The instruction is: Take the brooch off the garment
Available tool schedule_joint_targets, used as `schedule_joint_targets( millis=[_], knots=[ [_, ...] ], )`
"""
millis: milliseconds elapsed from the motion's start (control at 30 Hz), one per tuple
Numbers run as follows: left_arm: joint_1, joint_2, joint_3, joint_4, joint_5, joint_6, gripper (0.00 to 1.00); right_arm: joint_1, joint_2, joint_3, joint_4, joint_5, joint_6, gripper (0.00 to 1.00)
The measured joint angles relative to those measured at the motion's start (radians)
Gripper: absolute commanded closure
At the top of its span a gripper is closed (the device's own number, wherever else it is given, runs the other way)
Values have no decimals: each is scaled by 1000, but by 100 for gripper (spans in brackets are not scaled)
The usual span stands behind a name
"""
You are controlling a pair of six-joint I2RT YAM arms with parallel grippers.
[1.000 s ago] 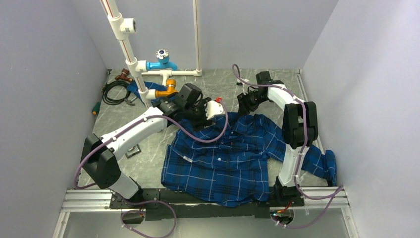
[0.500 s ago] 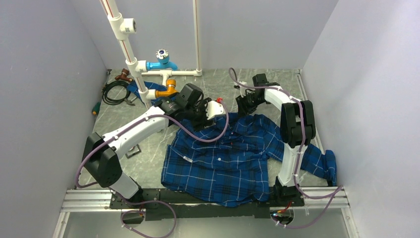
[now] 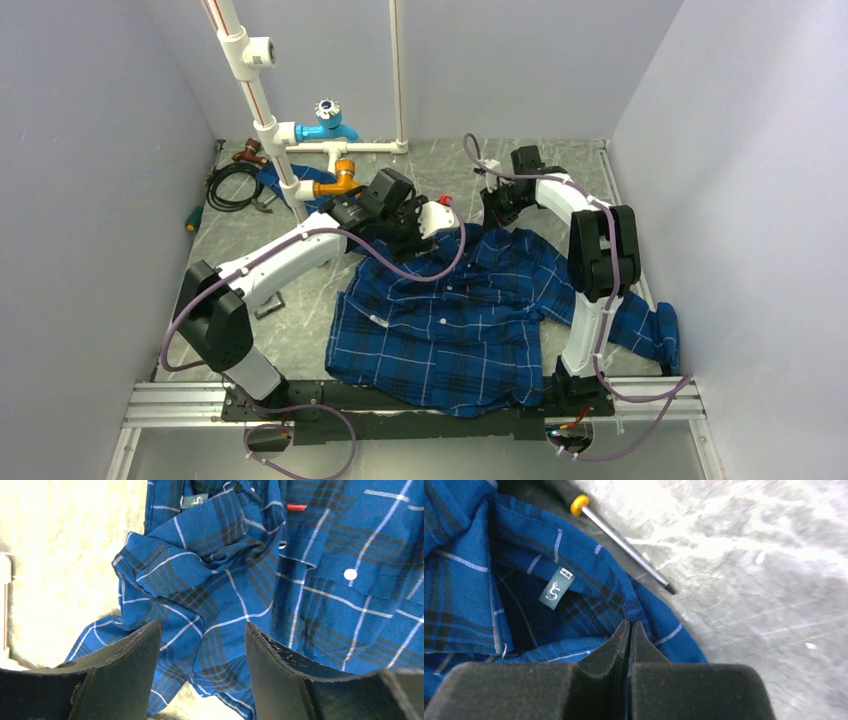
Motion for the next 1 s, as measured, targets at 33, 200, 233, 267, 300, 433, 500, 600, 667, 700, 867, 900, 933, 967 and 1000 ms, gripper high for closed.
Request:
schedule_joint_targets(
  millis=[33,200,233,267,300,433,500,600,667,700,867,900,933,967,1000],
  knots=[
    [0,4,0,5,-13,-1,29,-2,-10,1,16,4,11,100],
    [16,63,63,13,-82,-3,26,-25,-28,55,85,34,53,100],
    [23,77,81,16,-95,-3,26,-31,-28,68,99,40,58,100],
    [32,89,98,19,-108,-5,25,-41,-27,87,111,53,66,100],
    [42,100,116,19,-119,-7,25,-51,-27,103,122,61,70,100],
    [82,161,210,30,-170,-10,25,-97,2,192,150,102,85,100],
    [99,202,260,40,-202,-7,25,-124,30,233,169,126,92,100],
    [108,258,304,58,-238,2,27,-150,71,268,182,160,93,100],
    [108,303,330,69,-261,12,27,-168,103,287,185,183,92,100],
    [108,325,342,72,-274,21,28,-176,120,291,188,196,92,100],
    [108,435,396,100,-330,63,33,-196,165,292,188,256,91,100],
    [108,460,413,102,-343,72,33,-199,168,292,188,265,91,100],
    [108,475,423,107,-350,81,34,-202,172,292,188,271,91,100],
    [107,495,436,119,-364,91,34,-204,172,292,188,276,91,100],
    [106,505,440,129,-370,98,34,-204,173,292,188,279,91,100]
  ],
)
